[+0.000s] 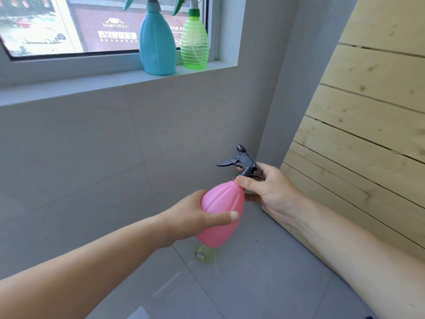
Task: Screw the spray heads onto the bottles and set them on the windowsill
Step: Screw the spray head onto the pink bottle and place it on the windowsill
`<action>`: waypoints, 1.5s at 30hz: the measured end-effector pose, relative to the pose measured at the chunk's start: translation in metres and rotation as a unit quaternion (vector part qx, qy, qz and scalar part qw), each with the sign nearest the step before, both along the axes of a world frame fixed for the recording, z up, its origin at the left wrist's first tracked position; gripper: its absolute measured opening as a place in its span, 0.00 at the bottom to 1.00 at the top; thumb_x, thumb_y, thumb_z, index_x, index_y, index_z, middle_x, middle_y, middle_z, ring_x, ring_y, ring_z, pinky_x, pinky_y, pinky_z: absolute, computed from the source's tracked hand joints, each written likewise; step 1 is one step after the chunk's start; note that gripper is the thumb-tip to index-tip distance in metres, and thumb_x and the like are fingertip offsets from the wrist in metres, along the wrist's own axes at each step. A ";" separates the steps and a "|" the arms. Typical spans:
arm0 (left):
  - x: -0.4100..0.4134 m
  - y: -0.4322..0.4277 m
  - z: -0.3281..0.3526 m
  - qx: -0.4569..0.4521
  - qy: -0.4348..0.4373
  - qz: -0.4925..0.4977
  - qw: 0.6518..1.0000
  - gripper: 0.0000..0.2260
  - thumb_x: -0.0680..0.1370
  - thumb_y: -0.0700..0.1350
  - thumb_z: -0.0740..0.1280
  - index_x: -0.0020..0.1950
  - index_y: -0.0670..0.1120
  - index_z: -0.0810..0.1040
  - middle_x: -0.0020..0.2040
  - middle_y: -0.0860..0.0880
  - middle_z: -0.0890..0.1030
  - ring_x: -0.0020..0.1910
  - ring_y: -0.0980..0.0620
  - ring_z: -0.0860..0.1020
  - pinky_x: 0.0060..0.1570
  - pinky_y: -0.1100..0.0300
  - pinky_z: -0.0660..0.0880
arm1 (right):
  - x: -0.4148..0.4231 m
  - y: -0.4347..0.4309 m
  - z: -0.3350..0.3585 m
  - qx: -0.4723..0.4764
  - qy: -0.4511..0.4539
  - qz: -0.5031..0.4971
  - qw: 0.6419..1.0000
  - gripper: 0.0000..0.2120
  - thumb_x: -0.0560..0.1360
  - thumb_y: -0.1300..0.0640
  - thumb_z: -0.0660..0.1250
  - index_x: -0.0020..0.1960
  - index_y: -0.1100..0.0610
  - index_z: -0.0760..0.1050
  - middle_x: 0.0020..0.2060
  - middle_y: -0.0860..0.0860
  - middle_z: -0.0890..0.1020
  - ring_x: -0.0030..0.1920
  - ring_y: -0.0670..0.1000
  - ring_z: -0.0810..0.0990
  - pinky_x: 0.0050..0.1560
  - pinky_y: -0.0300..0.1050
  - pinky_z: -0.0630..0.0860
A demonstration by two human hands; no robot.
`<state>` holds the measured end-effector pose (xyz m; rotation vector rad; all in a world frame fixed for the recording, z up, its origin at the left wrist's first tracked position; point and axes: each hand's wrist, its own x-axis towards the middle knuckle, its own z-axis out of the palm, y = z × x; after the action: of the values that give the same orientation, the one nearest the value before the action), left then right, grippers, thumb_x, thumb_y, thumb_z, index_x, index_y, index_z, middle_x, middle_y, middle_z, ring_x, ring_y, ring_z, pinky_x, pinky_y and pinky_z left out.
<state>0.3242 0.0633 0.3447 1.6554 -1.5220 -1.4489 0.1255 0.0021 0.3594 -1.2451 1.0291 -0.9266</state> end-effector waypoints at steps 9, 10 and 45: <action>0.001 0.001 0.009 0.065 0.069 -0.071 0.993 0.31 0.66 0.56 0.79 0.68 0.51 0.78 0.63 0.47 0.85 0.62 0.46 0.84 0.62 0.48 0.80 | -0.003 0.002 -0.002 0.065 -0.065 -0.024 0.995 0.07 0.74 0.62 0.73 0.51 0.59 0.81 0.46 0.56 0.83 0.44 0.54 0.80 0.48 0.50 0.77; -0.001 0.002 0.008 0.064 0.061 -0.069 0.994 0.32 0.65 0.57 0.80 0.67 0.51 0.78 0.62 0.48 0.86 0.61 0.46 0.85 0.62 0.48 0.80 | -0.002 0.003 -0.003 0.067 -0.070 -0.019 0.995 0.06 0.73 0.62 0.73 0.50 0.59 0.82 0.47 0.58 0.83 0.46 0.55 0.80 0.49 0.51 0.76; -0.021 0.011 -0.002 0.151 0.315 -0.038 0.936 0.30 0.73 0.51 0.66 0.73 0.40 0.73 0.51 0.45 0.85 0.42 0.49 0.85 0.37 0.60 0.80 | -0.007 -0.001 -0.002 0.104 -0.086 -0.010 0.991 0.15 0.66 0.55 0.79 0.48 0.62 0.83 0.49 0.62 0.81 0.50 0.60 0.77 0.66 0.65 0.72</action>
<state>0.3034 0.0746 0.3422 1.1034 -1.0419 -2.0789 0.1183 0.0015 0.3577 -0.9666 0.9766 -0.9006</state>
